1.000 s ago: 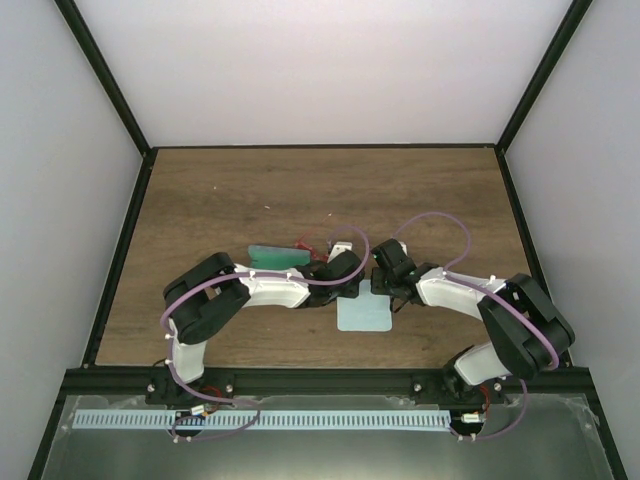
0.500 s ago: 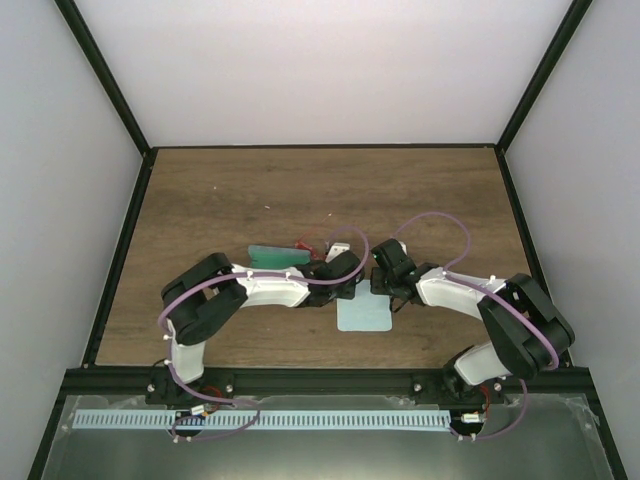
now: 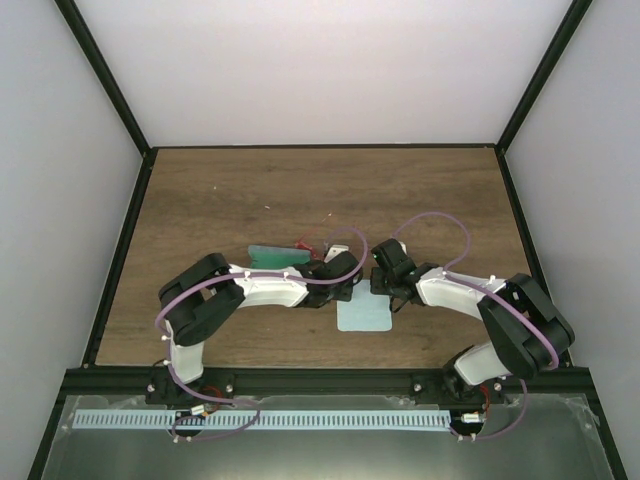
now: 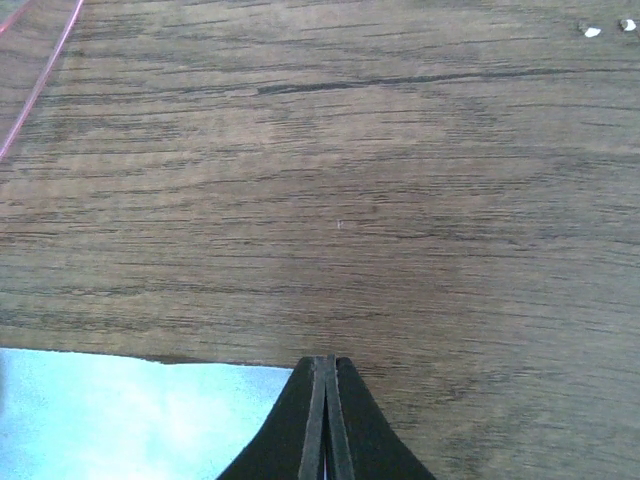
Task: Organize the sunglasses
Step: Fold the glasses cleaning cloth at the center of the board.
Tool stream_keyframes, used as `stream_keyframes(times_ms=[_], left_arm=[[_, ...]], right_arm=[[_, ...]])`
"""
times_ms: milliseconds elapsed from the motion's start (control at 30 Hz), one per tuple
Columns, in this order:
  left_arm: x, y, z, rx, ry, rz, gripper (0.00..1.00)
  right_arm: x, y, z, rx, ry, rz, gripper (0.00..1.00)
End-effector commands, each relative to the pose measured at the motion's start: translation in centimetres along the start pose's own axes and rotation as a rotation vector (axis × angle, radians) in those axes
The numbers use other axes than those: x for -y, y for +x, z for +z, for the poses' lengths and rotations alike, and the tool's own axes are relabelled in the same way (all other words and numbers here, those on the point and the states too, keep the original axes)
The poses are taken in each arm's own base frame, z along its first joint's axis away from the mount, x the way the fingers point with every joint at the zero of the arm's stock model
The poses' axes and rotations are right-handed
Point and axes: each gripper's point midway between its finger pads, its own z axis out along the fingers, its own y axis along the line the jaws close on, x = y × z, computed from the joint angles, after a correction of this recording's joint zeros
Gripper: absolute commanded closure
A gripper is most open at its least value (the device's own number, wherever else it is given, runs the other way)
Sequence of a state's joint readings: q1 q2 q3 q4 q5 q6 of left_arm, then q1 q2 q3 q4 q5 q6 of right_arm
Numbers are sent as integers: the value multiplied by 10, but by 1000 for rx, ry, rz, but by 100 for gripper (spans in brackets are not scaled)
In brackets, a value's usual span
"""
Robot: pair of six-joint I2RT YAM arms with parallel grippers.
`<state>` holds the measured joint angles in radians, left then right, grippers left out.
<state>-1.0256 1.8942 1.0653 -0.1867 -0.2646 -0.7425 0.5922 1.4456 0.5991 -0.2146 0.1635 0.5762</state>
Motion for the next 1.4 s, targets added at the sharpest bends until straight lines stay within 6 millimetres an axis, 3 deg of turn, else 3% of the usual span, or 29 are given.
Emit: stream_keyframes(times_ms=[0, 367, 733, 1367], left_arm=[[-4, 16, 5, -60, 2, 15, 75], [-6, 15, 8, -47, -14, 26, 96], [0, 4, -1, -7, 16, 32, 96], [8, 0, -20, 8, 76, 26, 96]], right_arm=[[4, 7, 4, -30, 11, -7, 99], [4, 10, 5, -39, 13, -7, 99], [-3, 3, -12, 7, -52, 4, 99], [-12, 12, -27, 5, -87, -12, 99]])
